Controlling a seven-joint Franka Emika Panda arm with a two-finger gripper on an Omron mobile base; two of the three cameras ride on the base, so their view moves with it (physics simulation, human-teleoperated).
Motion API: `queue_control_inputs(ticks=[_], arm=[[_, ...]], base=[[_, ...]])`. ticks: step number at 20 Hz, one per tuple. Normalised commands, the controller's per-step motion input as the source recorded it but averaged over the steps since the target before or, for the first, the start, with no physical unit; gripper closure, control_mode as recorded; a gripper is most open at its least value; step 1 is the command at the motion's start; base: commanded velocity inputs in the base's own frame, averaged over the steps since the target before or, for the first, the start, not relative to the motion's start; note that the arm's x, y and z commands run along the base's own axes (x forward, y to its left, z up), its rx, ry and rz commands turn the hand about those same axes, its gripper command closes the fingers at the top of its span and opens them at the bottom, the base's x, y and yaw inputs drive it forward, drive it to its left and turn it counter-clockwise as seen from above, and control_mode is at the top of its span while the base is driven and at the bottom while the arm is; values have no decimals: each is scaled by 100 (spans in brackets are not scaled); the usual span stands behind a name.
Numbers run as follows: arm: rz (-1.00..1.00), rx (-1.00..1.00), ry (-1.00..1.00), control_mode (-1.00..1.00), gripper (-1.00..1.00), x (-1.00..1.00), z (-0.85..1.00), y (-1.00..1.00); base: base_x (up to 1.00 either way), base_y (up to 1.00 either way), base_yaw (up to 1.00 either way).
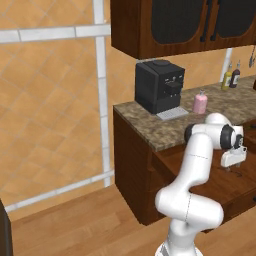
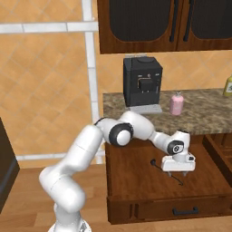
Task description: Pick the ladle from the drawer and place it on the counter.
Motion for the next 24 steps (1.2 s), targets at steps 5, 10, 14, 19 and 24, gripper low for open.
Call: queue_control_inputs(ticks=[5,10,14,19,24], arm=[[7,0,0,-100,-100,8,-36,-23],[6,-2,0,-100,100,0,-33,-26],[7,0,0,-100,100,-1,-16,-17],[8,7,-15,-100,100,-30,41,-6],[9,12,-36,-100,100,-18,100,24]], base=[[0,0,0],[0,0,0],[0,0,0],[0,0,0],[0,0,0]])
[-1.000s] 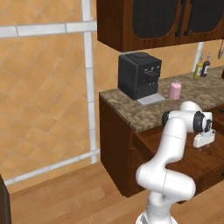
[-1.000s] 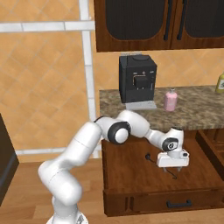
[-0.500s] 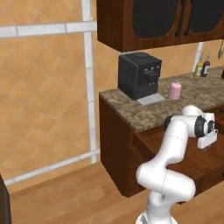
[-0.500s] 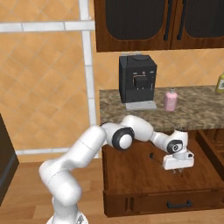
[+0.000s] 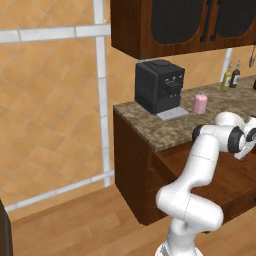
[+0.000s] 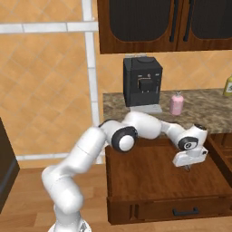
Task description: Pick the ladle from the drawer and place it on the counter.
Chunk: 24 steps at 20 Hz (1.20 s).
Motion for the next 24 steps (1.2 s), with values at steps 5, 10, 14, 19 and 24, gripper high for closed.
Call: queue_control_inputs(ticks=[5,10,14,19,24], arm=[[12,0,-34,-100,100,-8,100,98],[16,-1,-27,-100,100,5,100,100],[14,-14,-5,-100,100,40,74,100],[1,-27,13,-100,100,88,32,100],[0,-35,37,-100,100,100,1,100]], base=[[0,0,0],[0,0,0],[0,0,0],[0,0,0],[0,0,0]])
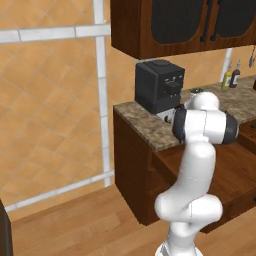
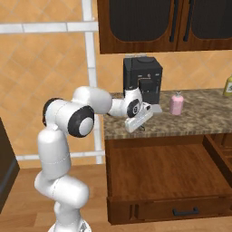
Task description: Pick the ladle from the drawer and place it on the counter.
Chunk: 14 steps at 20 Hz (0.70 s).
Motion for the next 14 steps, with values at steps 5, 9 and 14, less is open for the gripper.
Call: queue_control_inputs(ticks=[5,9,14], arm=[[0,-14,25,-100,100,100,0,47],[4,-2,8,-100,100,100,-33,-7],[0,17,-2,-100,-100,100,-17,-29]], base=[[0,0,0],[0,0,0],[0,0,0]])
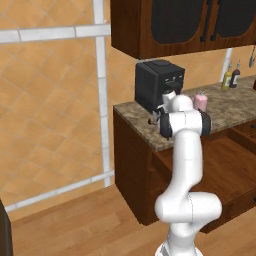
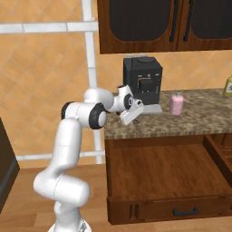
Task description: Pick the ladle from the drawer and place it on the counter.
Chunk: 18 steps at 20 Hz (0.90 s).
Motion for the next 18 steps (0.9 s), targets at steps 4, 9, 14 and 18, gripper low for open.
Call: queue_control_inputs(ticks=[4,9,14,18], arm=[[0,17,-15,-100,-100,10,-3,-20],[0,9,-31,-100,-100,-100,9,-1],[0,11,-36,-100,-100,-100,50,39],[0,3,-41,-100,-100,-100,100,44]], base=[[0,0,0],[0,0,0],[0,0,0],[0,0,0]])
